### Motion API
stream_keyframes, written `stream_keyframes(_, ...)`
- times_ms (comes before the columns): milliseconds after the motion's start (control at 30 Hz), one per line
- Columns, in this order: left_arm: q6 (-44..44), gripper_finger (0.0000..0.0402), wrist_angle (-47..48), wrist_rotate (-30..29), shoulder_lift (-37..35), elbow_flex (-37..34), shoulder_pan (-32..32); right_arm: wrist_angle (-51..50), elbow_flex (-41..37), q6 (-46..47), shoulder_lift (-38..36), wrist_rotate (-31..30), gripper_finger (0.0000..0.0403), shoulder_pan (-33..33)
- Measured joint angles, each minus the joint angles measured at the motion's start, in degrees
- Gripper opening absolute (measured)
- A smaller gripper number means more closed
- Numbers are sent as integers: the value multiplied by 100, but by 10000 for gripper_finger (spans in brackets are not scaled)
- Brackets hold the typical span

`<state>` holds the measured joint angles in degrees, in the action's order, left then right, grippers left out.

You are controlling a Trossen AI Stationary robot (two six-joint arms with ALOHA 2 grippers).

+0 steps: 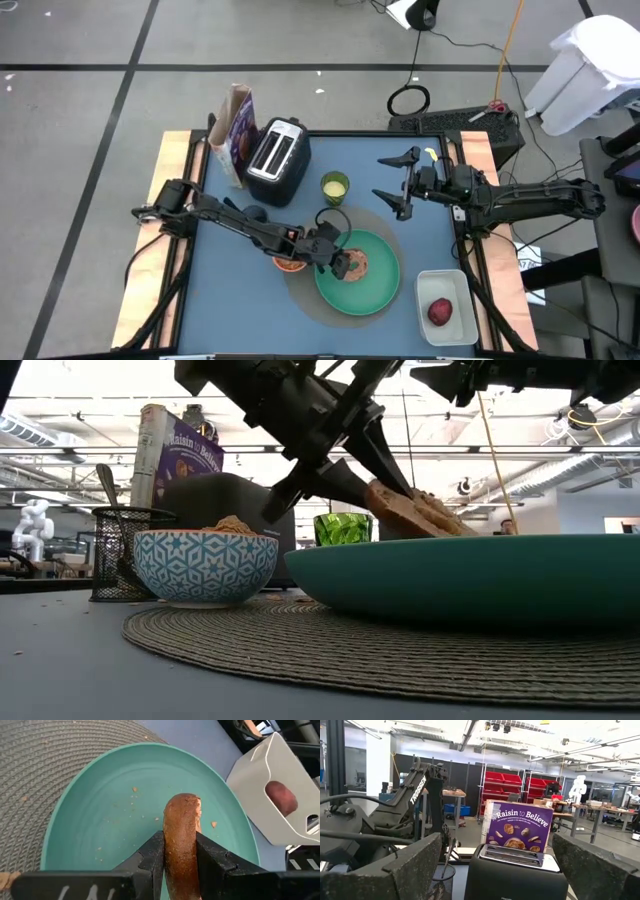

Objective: Arrange a breakfast setting
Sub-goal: Put the bagel on the green plate

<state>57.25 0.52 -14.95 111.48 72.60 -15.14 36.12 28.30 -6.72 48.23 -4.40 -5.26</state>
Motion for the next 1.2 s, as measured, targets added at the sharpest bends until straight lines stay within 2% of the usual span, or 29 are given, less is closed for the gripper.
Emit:
stream_keyframes(233,-125,92,108,445,0,0,-63,0,1,0,0,0,375,0)
stream_keyframes(633,-734,92,64,441,0,0,-65,0,2,0,0,0,375,0)
stream_keyframes(1067,-922,93,49,441,0,0,-63,0,1,2,0,0,375,0)
stream_keyframes(1200,-960,111,44,439,0,0,-63,0,1,2,0,0,375,0)
